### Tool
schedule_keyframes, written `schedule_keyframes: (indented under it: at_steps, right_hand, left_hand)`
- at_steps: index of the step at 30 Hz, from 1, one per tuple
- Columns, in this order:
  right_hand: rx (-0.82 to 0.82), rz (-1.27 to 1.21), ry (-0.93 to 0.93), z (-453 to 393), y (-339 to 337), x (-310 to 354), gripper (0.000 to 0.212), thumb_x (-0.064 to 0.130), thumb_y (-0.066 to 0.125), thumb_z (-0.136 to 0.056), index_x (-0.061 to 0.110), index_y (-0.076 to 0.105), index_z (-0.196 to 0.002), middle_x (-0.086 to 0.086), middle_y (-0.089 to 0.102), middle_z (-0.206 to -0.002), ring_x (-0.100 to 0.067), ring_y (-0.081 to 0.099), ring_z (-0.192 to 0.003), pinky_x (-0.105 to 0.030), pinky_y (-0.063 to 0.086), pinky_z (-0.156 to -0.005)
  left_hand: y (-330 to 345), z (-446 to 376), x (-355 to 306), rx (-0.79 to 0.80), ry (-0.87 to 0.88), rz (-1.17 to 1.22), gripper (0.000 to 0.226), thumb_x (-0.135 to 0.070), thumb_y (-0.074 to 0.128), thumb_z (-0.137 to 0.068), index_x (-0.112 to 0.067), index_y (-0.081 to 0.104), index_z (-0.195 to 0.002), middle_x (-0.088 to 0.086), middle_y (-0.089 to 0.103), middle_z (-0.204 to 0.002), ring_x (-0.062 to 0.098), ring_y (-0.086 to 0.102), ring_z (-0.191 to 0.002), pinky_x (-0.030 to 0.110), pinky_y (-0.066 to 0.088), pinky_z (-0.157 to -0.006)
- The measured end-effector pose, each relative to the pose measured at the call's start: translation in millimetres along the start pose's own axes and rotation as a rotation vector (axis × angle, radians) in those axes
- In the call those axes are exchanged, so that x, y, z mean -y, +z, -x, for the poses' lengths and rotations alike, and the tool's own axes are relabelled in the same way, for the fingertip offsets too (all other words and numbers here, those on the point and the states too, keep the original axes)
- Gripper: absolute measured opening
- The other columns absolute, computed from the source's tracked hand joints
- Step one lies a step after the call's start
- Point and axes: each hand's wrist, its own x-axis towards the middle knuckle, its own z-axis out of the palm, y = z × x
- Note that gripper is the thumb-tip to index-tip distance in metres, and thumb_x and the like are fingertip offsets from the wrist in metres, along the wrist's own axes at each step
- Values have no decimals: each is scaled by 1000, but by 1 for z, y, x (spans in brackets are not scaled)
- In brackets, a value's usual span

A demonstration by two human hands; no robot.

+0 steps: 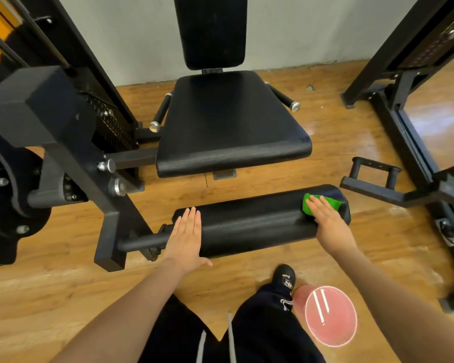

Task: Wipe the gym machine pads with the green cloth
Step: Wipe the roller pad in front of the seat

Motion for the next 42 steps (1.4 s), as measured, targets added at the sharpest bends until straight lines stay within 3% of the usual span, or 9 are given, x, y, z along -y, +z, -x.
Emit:
schedule_keyframes:
  at_steps: [3,10,21,28,31,34,37,39,42]
  right_hand:
    - [38,-1,91,-15,-14,-12,77,-14,46,-84,19,20,-149,6,12,-157,-12,3,-144,-31,13,-115]
    - [36,-99,258,-28,-29,-21,73,-14,43,-87,20,23,-148,4,15,-156,-12,3,-144,-34,15,-114]
    - [-136,-218,357,22,6,9,75,-20,41,-83,14,26,-147,-1,16,-156,-15,5,-145,-31,16,-114]
    - [-128,-228,409,29,12,24,77,-20,41,-83,14,20,-149,-2,10,-157,-16,2,-145,-29,16,-113]
    - [-112,-235,438,31,12,41,82,-20,44,-82,15,13,-149,-3,4,-158,-17,-2,-145,-32,20,-113]
    - [-86,-203,336,32,18,70,83,-16,47,-83,16,9,-150,-2,0,-158,-18,-6,-145,-34,18,-114]
    - [-25,-169,131,32,31,107,75,-9,43,-88,14,6,-150,-2,-1,-158,-19,-7,-144,-33,4,-116]
    - [19,-92,-10,35,40,134,72,-5,39,-91,14,2,-150,-2,-5,-158,-20,-9,-144,-33,-4,-114]
    - [79,-10,-203,41,50,174,73,-2,39,-91,15,0,-150,-1,-6,-158,-20,-11,-144,-34,-6,-113]
  left_hand:
    - [-8,-11,4,23,22,-11,130,-70,65,-73,-1,-15,-150,16,-15,-160,29,-13,-148,38,-9,-117]
    - [-21,-34,16,119,70,58,133,-68,72,-69,-3,-9,-152,14,-7,-162,27,-5,-149,37,-1,-121]
    - [-18,-34,17,83,69,72,130,-66,71,-70,-6,-8,-153,12,-6,-162,26,-5,-149,36,-2,-120]
    - [-16,-28,16,40,73,16,128,-69,65,-74,-4,-13,-151,12,-14,-161,27,-14,-148,37,-5,-119]
    - [-8,-13,12,-39,61,-2,115,-67,56,-83,-5,-12,-152,12,-13,-161,26,-15,-148,38,-6,-120]
    - [7,9,14,-87,15,51,104,-61,50,-90,-6,-17,-149,10,-15,-161,21,-22,-144,35,-12,-116]
    - [17,25,25,-91,-27,109,102,-56,50,-93,-8,-23,-145,7,-26,-157,15,-30,-135,32,-13,-114]
    - [19,30,32,-73,-29,123,100,-53,50,-94,-8,-19,-149,5,-30,-154,14,-30,-135,32,-11,-115]
    - [17,32,39,-72,-61,176,101,-53,53,-93,-6,-15,-151,8,-22,-159,17,-23,-143,32,-8,-117]
